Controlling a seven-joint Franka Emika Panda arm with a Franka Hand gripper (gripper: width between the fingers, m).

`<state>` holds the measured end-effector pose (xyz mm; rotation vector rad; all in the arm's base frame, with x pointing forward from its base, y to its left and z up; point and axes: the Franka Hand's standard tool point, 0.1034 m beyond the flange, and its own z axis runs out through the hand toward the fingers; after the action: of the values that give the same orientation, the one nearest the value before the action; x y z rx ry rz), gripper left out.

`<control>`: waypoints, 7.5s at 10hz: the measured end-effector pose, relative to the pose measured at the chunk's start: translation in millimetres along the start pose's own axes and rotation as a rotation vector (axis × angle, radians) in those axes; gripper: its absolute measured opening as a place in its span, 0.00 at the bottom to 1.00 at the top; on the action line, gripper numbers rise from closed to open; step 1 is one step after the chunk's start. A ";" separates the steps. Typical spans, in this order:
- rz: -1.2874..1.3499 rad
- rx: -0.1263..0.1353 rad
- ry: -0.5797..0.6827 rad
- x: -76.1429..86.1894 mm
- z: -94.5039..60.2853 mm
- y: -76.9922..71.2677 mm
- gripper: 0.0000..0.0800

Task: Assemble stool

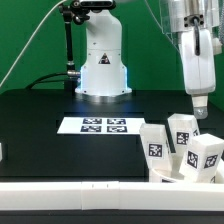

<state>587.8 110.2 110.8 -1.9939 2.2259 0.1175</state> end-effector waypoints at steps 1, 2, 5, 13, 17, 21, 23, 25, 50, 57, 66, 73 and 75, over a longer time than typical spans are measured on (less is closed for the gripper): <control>-0.157 -0.013 0.012 -0.5 0.0 1.5 0.81; -0.324 -0.016 0.026 -2.8 -3.1 0.2 0.81; -0.646 -0.017 0.028 -12.1 -7.1 -2.5 0.81; -1.587 -0.056 0.037 -15.3 -4.0 0.9 0.81; -1.799 -0.079 0.047 -9.5 -3.7 -0.1 0.81; -2.336 -0.155 0.072 -6.3 3.8 0.1 0.81; -2.472 -0.177 0.057 0.3 8.3 0.4 0.81; -2.512 -0.188 0.055 6.5 12.9 0.7 0.81; -0.739 -0.021 0.081 17.1 24.6 1.0 0.42; -0.054 -0.008 0.034 17.4 22.8 -2.1 0.42; -0.530 -0.028 0.035 -7.1 13.5 -4.7 0.81; -1.403 0.005 0.084 -5.0 22.2 -1.9 0.81; -1.609 -0.002 0.089 -6.5 23.5 0.7 0.81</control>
Offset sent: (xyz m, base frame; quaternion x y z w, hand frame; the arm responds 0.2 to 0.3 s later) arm 0.0067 0.0186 0.0120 0.0267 -0.0151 -0.3744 0.9268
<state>589.2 120.3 88.7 -3.0345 0.1161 -0.1610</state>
